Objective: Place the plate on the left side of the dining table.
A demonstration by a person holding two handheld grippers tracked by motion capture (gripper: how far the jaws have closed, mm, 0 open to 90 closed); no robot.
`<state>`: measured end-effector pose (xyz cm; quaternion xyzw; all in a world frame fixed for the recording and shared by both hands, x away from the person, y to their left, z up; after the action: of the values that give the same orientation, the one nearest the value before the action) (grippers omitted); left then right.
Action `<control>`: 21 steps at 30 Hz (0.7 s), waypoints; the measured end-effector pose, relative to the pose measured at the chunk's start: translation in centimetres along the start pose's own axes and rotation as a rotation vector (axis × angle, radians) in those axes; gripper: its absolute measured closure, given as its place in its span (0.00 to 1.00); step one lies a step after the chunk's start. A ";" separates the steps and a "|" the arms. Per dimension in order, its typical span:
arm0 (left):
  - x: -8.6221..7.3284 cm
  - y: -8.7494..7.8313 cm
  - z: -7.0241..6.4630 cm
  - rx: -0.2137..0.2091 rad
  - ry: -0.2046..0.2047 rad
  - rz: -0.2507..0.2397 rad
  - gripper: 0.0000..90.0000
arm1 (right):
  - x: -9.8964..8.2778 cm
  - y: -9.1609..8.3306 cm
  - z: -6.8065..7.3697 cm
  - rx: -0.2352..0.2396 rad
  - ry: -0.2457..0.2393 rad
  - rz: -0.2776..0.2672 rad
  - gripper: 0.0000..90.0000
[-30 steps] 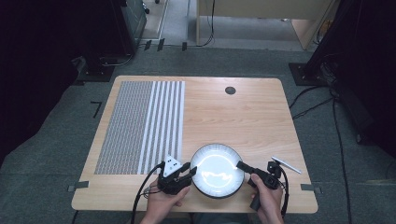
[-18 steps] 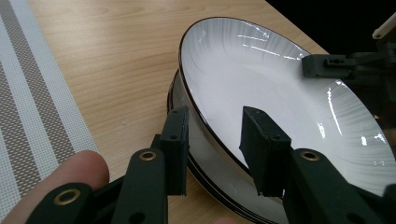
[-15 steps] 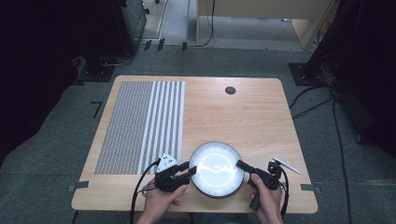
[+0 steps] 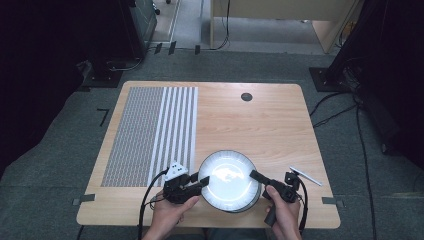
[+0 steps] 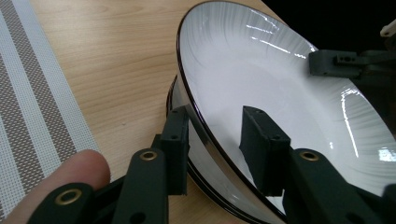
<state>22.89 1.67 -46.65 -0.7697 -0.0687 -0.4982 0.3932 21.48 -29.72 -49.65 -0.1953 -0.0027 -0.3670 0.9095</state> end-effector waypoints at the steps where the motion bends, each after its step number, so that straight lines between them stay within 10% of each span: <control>1: 0.1 -0.2 0.1 0.000 -0.010 -0.007 0.70 | -0.1 0.1 0.2 0.006 0.003 0.005 0.91; 21: 2.4 -3.6 4.5 0.080 -0.056 -0.062 0.70 | 0.4 5.0 6.0 0.007 -0.044 0.036 0.91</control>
<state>25.45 6.47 -43.64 -0.7646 -0.1233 -0.4852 0.4059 25.92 -24.53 -45.80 -0.2000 -0.0205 -0.3463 0.9163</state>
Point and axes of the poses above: each handheld gripper's, and its own axes: y roughly forward along the jaws, x roughly out of its top, z roughly to its left, the point moved 1 cm from there along y, roughly forward along the jaws, and after that the axes turned 12 degrees about y, right-handed, at the moved point
